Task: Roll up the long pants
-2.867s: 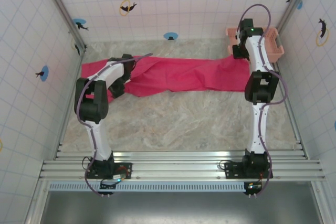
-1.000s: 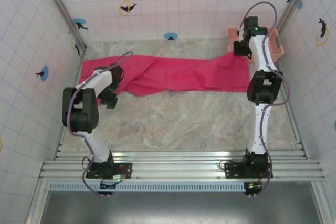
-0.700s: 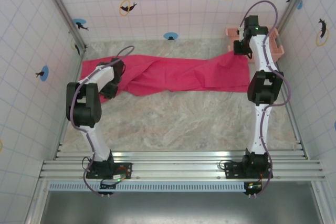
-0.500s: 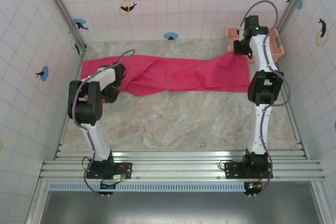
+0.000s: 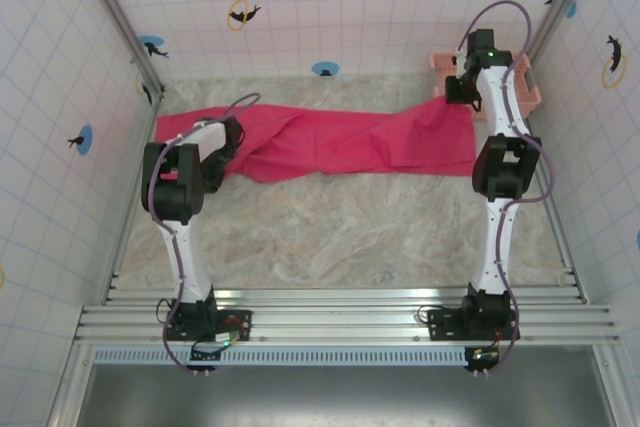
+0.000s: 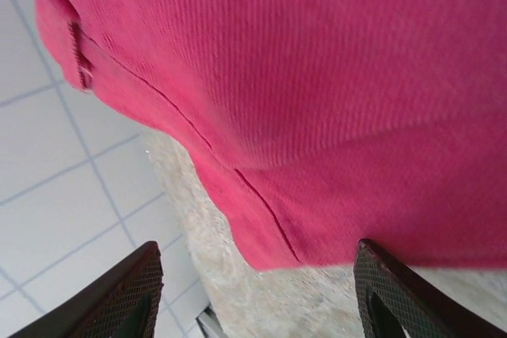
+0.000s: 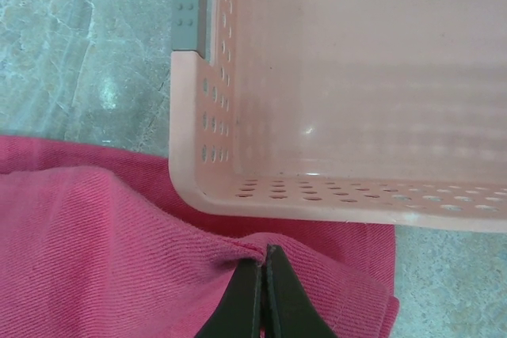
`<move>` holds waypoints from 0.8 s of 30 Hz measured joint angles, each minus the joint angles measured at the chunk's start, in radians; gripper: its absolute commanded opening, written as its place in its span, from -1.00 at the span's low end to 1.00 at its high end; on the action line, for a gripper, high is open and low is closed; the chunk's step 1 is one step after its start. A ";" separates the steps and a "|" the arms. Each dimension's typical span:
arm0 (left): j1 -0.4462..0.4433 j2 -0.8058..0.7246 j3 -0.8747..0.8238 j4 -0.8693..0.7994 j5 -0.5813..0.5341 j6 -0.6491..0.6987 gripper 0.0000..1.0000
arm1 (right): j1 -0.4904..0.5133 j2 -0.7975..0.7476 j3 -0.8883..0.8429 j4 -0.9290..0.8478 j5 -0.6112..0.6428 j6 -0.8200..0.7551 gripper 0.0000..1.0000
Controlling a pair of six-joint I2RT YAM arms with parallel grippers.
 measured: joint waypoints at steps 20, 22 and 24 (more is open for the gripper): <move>0.024 0.030 0.039 -0.117 0.070 0.013 0.34 | 0.000 -0.061 -0.012 0.006 -0.008 0.000 -1.00; 0.024 0.032 0.039 -0.126 0.068 0.013 0.33 | 0.000 -0.074 -0.023 0.006 -0.009 -0.001 -1.00; 0.023 0.032 0.039 -0.130 0.066 0.018 0.33 | -0.002 -0.094 -0.045 0.011 -0.011 -0.002 -1.00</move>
